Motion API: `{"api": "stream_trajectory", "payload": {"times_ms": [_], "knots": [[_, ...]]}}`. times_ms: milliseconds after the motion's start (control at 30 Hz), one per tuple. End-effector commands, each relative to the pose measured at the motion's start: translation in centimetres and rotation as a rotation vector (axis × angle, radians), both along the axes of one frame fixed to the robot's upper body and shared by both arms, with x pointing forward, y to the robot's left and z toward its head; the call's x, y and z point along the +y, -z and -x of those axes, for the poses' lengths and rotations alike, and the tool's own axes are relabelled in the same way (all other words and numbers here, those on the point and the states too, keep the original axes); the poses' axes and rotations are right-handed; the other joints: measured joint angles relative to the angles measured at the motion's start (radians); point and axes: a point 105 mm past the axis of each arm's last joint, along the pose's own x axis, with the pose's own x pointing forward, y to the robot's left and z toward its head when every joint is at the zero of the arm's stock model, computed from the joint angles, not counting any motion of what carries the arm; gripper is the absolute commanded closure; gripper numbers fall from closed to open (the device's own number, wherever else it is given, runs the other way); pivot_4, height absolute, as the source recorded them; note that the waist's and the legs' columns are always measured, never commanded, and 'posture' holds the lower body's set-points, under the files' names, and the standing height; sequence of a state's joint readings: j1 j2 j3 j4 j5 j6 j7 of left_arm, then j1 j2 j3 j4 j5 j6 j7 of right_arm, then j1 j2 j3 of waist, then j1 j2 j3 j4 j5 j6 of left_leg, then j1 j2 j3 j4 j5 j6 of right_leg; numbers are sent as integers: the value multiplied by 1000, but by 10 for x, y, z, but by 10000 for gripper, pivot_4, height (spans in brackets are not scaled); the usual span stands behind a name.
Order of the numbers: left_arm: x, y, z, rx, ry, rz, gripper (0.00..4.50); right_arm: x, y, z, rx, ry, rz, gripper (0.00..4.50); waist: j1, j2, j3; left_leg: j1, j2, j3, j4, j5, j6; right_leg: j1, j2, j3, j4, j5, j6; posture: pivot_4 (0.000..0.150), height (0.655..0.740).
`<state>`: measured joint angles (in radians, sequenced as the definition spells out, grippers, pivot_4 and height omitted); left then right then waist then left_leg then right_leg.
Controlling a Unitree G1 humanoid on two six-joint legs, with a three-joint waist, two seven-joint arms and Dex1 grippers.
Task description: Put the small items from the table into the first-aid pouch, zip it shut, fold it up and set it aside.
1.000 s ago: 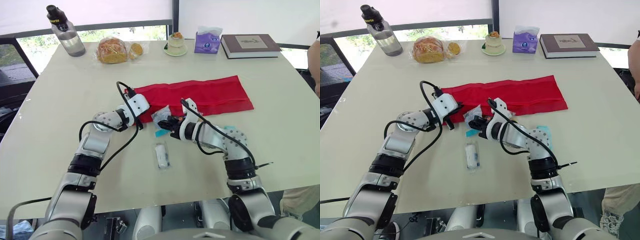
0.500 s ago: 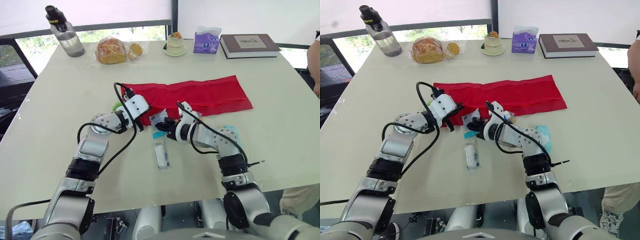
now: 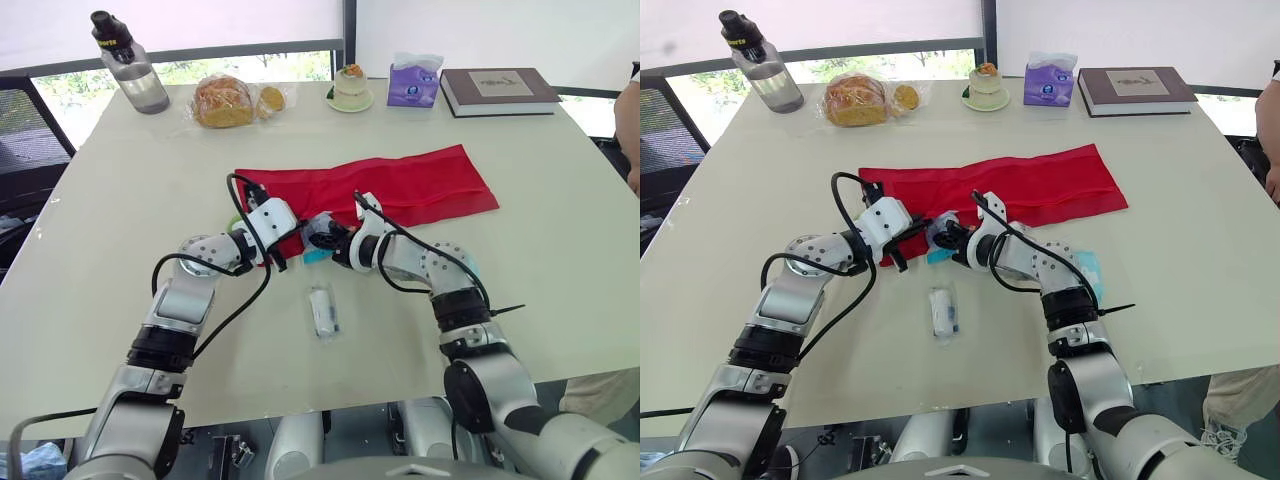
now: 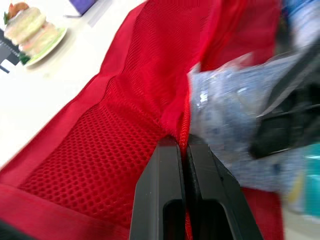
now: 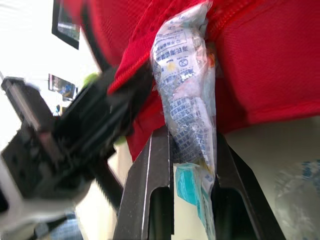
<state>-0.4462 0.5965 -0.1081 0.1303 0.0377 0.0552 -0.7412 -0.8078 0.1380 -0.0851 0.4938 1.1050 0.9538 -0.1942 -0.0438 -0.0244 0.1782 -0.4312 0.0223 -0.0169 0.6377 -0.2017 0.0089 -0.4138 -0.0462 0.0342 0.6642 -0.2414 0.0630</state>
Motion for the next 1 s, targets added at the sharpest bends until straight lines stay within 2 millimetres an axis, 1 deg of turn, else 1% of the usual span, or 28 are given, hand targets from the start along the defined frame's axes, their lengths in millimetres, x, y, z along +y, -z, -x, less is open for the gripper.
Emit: {"api": "stream_trajectory", "payload": {"times_ms": [33,133,233,367,467,567,800,933,1000], "knots": [[-8,-9,7,-34,58,8,43938,42,-45,0,-40,-9,-158,43502,0,0,0,0,0,0,0,0,0,0,0,0,0,0,0,1500,7400],[-9,-7,8,-27,64,5,43938,44,-49,-3,-35,9,-180,43502,0,0,0,0,0,0,0,0,0,0,0,0,0,0,0,1500,7400],[-9,-6,8,-24,69,4,43938,46,-48,-1,-35,1,-178,43502,0,0,0,0,0,0,0,0,0,0,0,0,0,0,0,1500,7400],[-6,-11,1,-53,49,-1,43938,49,-34,14,-87,-100,-69,43502,0,0,0,0,0,0,0,0,0,0,0,0,0,0,0,1500,7400],[-3,-18,-7,-93,27,-6,43938,49,-28,26,-90,-167,-46,43502,0,0,0,0,0,0,0,0,0,0,0,0,0,0,0,1500,7400],[-3,-21,-9,-113,29,-8,43938,46,-23,31,-95,-198,-20,43502,1,0,0,0,0,0,0,0,0,0,0,0,0,0,0,1500,7400],[-14,-22,-6,-140,98,-29,43938,37,-15,33,-96,-243,23,43502,1,0,0,-1,0,0,0,0,0,0,0,0,0,0,0,1500,7400],[-21,-24,-3,-166,144,-41,43938,37,-9,36,-83,-278,46,43502,1,0,0,-1,0,0,0,0,0,0,0,0,0,0,0,1500,7400],[-24,-23,-1,-167,162,-40,43938,38,-9,33,-78,-275,45,43502,1,0,0,0,0,0,0,0,0,0,0,0,0,0,0,1500,7400]]}}
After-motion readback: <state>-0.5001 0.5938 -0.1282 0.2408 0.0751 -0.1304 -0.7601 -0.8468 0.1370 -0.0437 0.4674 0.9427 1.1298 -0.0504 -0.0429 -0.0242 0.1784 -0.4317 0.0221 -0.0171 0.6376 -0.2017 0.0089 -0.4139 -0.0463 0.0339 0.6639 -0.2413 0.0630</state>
